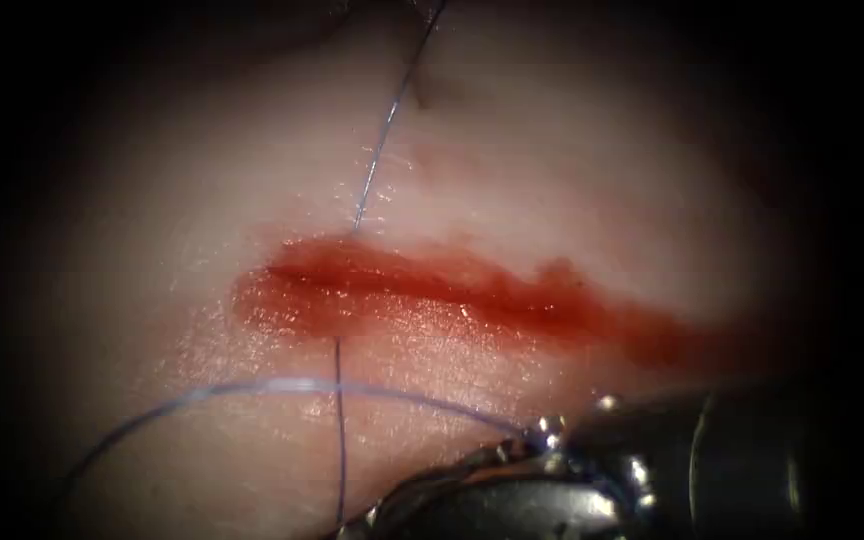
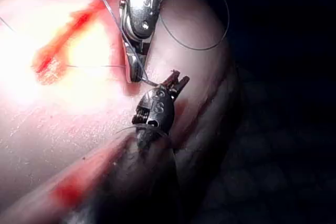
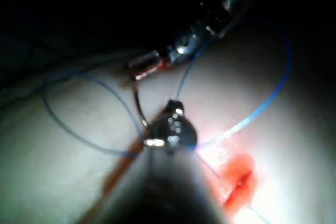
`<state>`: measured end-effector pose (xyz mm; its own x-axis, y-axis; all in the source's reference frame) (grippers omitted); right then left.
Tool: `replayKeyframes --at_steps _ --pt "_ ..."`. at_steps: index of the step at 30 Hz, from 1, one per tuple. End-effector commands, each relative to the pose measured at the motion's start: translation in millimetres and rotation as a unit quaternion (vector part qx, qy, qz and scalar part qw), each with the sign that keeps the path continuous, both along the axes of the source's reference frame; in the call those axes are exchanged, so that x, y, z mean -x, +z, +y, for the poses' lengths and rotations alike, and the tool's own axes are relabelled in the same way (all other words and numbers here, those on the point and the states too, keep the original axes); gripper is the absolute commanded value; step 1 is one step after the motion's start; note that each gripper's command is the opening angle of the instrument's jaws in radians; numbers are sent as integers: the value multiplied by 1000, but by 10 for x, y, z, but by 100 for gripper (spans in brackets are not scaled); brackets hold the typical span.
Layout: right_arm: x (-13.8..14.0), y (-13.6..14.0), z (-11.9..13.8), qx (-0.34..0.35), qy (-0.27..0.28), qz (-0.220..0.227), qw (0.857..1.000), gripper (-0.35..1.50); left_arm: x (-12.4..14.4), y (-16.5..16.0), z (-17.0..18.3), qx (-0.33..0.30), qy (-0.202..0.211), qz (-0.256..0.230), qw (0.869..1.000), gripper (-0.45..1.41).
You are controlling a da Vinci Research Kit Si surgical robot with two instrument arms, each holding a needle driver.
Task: Wound Closure
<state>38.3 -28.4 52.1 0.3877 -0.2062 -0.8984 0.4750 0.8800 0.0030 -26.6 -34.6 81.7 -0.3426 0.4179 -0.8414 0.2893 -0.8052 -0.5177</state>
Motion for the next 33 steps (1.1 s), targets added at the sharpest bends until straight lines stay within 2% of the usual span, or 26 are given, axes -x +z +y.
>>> replayKeyframes --at_steps 1,5,12,13,14,17,19,20,21,22,23,24,26,28,29,33 --pt "-4 4 -10 -1 -3 1 1000 -35 5 4 -11 -3 1 -1 1000 -45" --pt "-4 -8 -21 -6 -10 4 1000 -35 5 4 -11 -3 1 -1 1000 -45" --pt "-4 -58 -47 -31 -41 35 998 -35 4 4 -11 -3 1 -1 1000 -45" --pt "-4 -58 -47 -31 -41 35 998 -35 4 4 -11 -3 1 -1 1000 -45" --pt "-3 -82 -52 -38 -45 46 997 -35 4 4 -11 -6 1 0 1000 -45" --pt "0 -100 -47 -47 -42 55 996 -35 4 4 -11 -6 1 0 1000 -45" --pt "5 -109 -31 -41 -13 50 998 -8 4 4 -11 -6 1 0 1000 -45" --pt "8 -110 -22 -36 6 47 998 19 3 4 -11 -6 1 0 1000 -45" --pt "8 -110 -22 -36 6 47 998 19 3 4 -11 -6 1 0 1000 -45" --pt "12 -107 -6 -30 31 38 998 51 3 4 -11 -5 1 0 1000 -45" --pt "14 -104 4 -27 46 30 998 59 3 4 -11 -5 1 0 1000 -45" --pt "17 -95 20 -23 68 17 997 78 3 4 -11 -5 1 0 1000 -45" --pt "19 -83 38 -21 91 2 996 88 2 5 -10 -8 1 1 1000 -45" --pt "21 -72 51 -24 111 -9 993 88 0 5 -10 -8 4 1 1000 -45" --pt "24 -56 64 -18 129 -21 991 98 -2 7 -10 -4 5 9 1000 -45" --pt "30 -25 77 -18 137 -31 990 99 -14 7 -7 0 3 16 1000 -45"
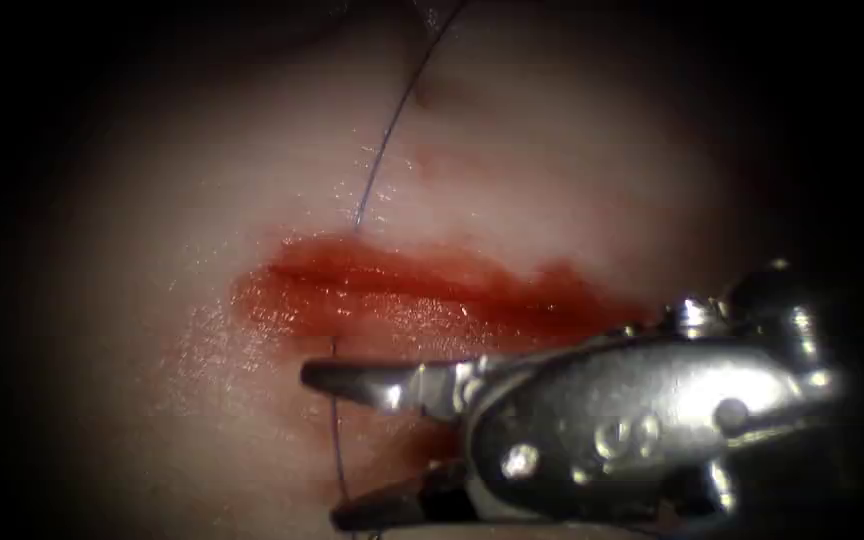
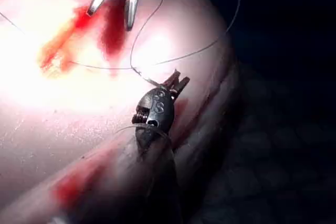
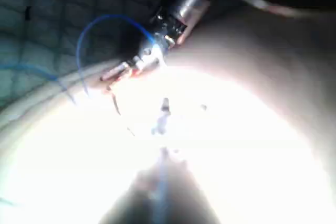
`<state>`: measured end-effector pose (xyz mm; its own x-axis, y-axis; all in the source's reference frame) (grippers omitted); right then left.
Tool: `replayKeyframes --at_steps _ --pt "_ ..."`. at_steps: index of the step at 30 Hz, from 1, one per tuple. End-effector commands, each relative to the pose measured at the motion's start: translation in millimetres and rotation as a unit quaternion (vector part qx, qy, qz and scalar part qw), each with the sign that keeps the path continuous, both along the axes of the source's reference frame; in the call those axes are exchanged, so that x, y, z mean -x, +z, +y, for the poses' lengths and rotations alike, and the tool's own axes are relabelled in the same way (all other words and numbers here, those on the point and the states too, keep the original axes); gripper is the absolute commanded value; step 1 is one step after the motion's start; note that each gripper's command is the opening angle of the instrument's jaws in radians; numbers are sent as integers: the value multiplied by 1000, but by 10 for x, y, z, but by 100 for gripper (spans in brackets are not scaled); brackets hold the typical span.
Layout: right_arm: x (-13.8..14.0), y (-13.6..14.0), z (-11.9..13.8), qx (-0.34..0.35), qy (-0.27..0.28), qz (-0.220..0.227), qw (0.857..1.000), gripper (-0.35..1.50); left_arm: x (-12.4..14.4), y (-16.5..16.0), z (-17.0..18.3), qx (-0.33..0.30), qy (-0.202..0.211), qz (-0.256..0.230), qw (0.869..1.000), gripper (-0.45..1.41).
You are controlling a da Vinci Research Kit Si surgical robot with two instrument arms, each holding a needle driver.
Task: Wound Closure
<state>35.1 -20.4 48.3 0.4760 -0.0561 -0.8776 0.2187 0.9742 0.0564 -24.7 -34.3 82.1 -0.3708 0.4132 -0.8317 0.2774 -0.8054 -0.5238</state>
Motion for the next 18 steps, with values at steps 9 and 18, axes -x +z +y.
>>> replayKeyframes --at_steps 9,18 --pt "35 10 21 6 35 8 999 84 -75 1 55 5 -64 59 996 -45" --pt "54 4 37 12 73 9 997 78 -111 23 117 17 -73 148 986 -45"
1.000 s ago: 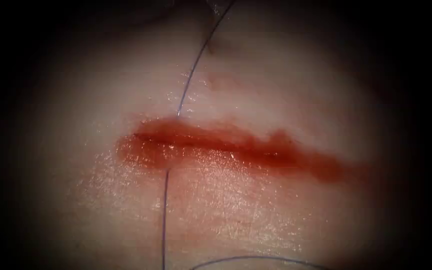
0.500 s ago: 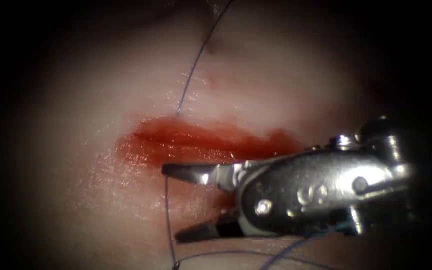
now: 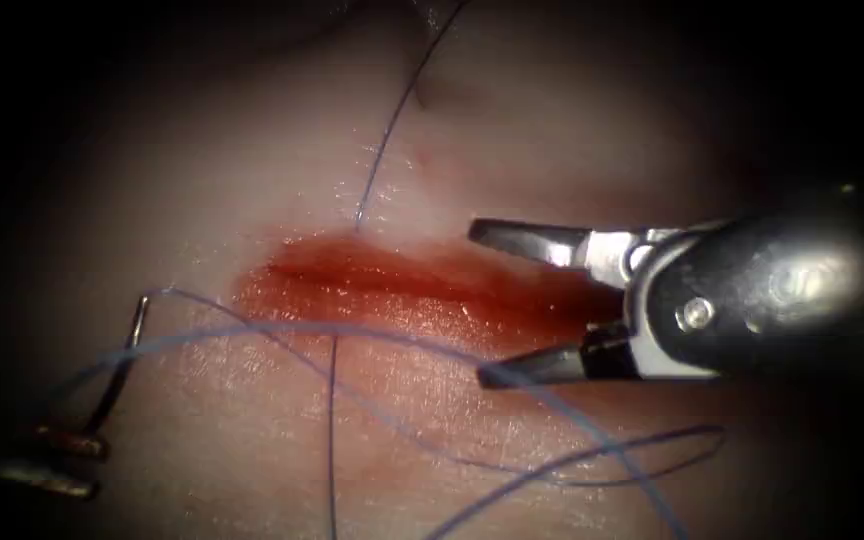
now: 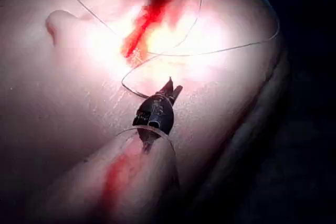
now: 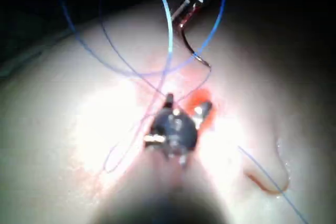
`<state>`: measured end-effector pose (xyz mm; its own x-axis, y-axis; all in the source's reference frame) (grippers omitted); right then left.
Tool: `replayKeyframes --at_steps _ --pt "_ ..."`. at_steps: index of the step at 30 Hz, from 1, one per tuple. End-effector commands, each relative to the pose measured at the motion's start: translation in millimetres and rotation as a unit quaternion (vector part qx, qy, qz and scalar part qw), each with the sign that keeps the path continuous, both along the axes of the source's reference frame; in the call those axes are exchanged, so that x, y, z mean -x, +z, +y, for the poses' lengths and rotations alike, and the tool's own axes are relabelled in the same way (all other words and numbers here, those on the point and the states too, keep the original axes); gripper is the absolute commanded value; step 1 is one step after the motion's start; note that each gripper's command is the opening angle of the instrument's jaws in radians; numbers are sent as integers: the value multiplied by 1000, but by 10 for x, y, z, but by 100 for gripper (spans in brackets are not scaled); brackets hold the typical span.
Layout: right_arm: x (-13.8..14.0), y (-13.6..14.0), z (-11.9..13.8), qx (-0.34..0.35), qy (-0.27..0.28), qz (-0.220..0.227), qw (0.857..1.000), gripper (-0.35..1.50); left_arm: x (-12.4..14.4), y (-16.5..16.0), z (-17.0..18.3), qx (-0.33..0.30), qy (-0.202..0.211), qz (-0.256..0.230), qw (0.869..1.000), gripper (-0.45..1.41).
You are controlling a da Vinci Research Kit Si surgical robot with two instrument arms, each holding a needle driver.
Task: Wound Closure
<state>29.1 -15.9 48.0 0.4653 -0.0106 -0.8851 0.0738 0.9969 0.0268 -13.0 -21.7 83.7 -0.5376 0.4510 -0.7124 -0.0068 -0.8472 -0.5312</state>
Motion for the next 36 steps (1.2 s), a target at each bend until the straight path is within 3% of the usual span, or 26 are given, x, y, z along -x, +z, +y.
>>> replayKeyframes --at_steps 1,5,6,8,12,13,17,18,21,26,30,35,36 --pt "-7 9 -9 -2 -2 1 1000 78 6 11 -5 -2 -2 2 1000 -45" --pt "-9 13 -15 -1 -5 2 1000 76 -1 27 6 2 -10 14 1000 -45" --pt "-9 13 -15 0 -5 2 1000 76 -3 30 6 4 -14 16 1000 -35" --pt "-9 14 -16 0 -5 2 1000 76 -7 34 8 7 -22 23 999 9" --pt "-13 18 -21 1 -8 4 1000 74 -8 37 13 8 -42 34 998 51" --pt "-15 20 -24 0 -11 9 1000 73 -7 37 14 8 -50 33 998 54" --pt "-24 28 -32 -1 -23 12 1000 61 -1 35 15 5 -80 22 997 49" --pt "-33 36 -40 -3 -38 15 999 62 4 33 14 1 -89 14 996 29" --pt "-57 61 -67 13 -82 4 997 61 8 33 11 -1 -91 14 996 4" --pt "-84 97 -104 38 -127 2 991 56 3 33 11 -1 -100 13 995 -20" --pt "-92 125 -128 63 -187 -17 980 46 2 34 11 -3 -110 18 994 -26" --pt "-86 126 -121 74 -187 -23 979 44 2 34 11 -5 -111 17 994 -28" --pt "-87 126 -121 74 -187 -23 979 32 3 34 11 -5 -112 17 994 -28"
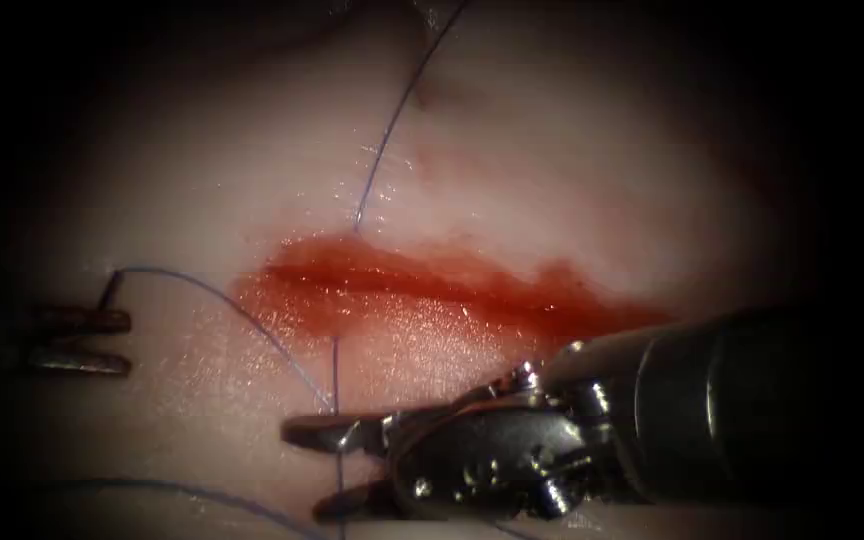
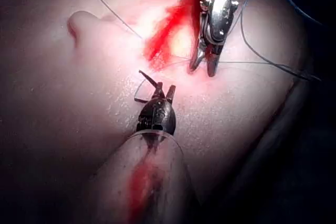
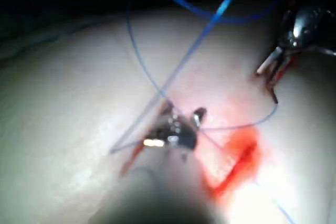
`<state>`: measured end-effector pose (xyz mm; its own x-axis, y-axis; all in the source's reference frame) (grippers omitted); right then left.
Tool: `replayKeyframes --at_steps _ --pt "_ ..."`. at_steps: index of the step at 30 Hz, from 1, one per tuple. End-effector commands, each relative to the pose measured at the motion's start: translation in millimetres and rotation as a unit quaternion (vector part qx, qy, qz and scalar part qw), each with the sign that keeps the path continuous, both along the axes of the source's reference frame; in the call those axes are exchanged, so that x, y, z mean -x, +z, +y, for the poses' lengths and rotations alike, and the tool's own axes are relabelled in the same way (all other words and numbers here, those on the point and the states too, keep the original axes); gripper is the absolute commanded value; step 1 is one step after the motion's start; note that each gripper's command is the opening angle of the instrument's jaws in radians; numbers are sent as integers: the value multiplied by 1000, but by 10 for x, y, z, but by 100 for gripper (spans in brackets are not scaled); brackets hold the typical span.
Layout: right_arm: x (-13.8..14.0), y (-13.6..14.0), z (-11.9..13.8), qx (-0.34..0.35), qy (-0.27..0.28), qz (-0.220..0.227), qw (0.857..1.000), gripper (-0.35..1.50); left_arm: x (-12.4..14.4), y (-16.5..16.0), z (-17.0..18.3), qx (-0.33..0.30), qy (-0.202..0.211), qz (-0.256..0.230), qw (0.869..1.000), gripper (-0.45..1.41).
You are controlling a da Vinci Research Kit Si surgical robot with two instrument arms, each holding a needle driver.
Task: Wound Closure
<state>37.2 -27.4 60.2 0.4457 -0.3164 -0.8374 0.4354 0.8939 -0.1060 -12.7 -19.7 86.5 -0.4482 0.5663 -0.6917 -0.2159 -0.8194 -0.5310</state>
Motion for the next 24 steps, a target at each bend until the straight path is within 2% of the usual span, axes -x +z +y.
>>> replayKeyframes --at_steps 1,2,6,9,14,18,24 --pt "-7 3 -5 -2 0 1 1000 -11 6 6 -8 -2 1 -1 1000 -28" --pt "-7 3 -4 0 3 0 1000 -35 6 6 -8 -2 1 -1 1000 -30" --pt "-4 -8 2 -9 14 -2 1000 -35 5 6 -9 -3 1 -2 1000 -30" --pt "2 -22 -5 -12 8 -1 1000 -35 5 7 -9 -3 1 -1 1000 -30" --pt "3 -43 -25 -17 -1 5 1000 -35 6 8 -10 -2 2 -2 1000 -32" --pt "-9 -73 -51 -23 -20 15 999 -35 6 9 -11 -2 1 -2 1000 -32" --pt "-18 -99 -66 -30 -34 26 999 -35 6 10 -12 -2 2 -2 1000 -33"
